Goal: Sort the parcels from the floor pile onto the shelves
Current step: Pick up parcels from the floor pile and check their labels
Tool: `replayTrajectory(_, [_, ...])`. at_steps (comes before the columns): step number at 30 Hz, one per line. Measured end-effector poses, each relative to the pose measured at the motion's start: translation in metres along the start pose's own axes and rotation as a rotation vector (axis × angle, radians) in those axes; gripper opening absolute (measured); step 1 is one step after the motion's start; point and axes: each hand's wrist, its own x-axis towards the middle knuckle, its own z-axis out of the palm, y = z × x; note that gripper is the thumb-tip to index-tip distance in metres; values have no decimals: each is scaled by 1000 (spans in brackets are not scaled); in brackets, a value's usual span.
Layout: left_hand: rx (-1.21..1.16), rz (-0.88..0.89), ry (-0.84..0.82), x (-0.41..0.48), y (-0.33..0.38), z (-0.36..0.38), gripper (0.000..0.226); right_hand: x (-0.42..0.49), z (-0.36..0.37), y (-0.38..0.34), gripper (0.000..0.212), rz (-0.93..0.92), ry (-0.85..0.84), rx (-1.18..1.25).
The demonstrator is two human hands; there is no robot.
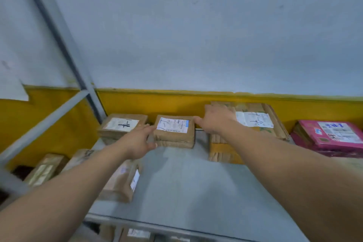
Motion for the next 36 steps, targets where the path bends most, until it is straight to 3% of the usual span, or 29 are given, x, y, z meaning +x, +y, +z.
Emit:
replayTrajectory(8, [-96,-110,154,-192,-119,-45,61,-101,-8,-230,61,-393,58,5])
replayTrajectory(15, [-135,-357,146,-348,-248,-33,66,-206,31,-417,63,-739,-95,-6])
replayTrajectory(20, [-132,-493,163,-413,-315,-27,64,-236,51,-517,65,-884,-142,-18])
replayTrajectory(26, [-148,-550,184,-427,-384,-30,66,-212,69,-611,59,-907,-132,-41])
replayTrajectory(36, [-114,-600,86,-338,-536,-65,66,-85,118,-736,62,-749,-242,-76])
